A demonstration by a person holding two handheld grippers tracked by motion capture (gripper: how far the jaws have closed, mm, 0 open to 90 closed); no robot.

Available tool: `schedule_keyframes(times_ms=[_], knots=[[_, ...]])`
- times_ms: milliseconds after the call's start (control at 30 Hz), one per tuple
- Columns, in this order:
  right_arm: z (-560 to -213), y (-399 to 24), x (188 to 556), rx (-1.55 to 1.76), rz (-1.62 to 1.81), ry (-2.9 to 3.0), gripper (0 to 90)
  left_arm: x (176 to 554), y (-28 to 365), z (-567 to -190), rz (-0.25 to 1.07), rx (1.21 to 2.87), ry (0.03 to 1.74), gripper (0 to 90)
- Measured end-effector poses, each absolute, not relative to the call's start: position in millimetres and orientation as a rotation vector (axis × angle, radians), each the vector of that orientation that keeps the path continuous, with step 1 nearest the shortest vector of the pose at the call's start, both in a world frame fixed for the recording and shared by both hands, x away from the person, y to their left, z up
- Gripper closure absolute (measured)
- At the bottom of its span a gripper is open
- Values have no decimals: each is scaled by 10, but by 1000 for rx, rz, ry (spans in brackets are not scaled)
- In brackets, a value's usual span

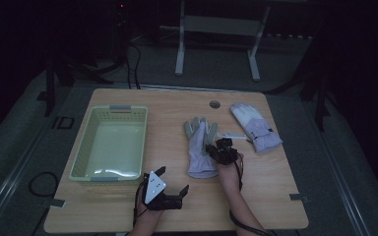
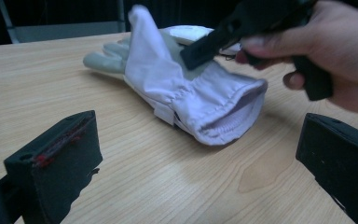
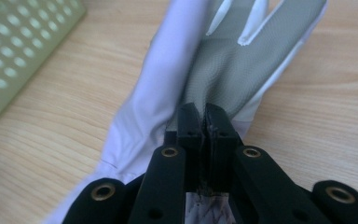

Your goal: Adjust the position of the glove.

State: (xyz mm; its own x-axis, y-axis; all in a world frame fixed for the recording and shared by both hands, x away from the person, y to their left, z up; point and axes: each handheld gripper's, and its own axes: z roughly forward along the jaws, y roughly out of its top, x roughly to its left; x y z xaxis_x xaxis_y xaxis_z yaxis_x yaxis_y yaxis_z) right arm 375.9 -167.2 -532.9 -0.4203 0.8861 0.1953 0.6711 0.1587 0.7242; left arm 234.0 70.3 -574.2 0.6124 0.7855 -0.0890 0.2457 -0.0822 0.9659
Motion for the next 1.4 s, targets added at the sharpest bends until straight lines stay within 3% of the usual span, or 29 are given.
schedule_keyframes(times_ms=[467,567,733,900,1400], knots=[[-5495,-1542,3863,1490,1075,2157,842,2340,699,-5742,562,1635,870,0],[-5512,-1534,3869,1492,1080,2148,785,2341,700,-5742,560,1635,870,0],[-5492,-1531,3863,1458,1042,2142,617,2344,701,-5742,550,1632,869,0],[-5418,-1533,3857,1395,1043,2202,540,2346,700,-5744,550,1628,872,0],[-4975,-1921,3881,1155,1154,2304,520,2343,694,-5744,560,1628,873,0]])
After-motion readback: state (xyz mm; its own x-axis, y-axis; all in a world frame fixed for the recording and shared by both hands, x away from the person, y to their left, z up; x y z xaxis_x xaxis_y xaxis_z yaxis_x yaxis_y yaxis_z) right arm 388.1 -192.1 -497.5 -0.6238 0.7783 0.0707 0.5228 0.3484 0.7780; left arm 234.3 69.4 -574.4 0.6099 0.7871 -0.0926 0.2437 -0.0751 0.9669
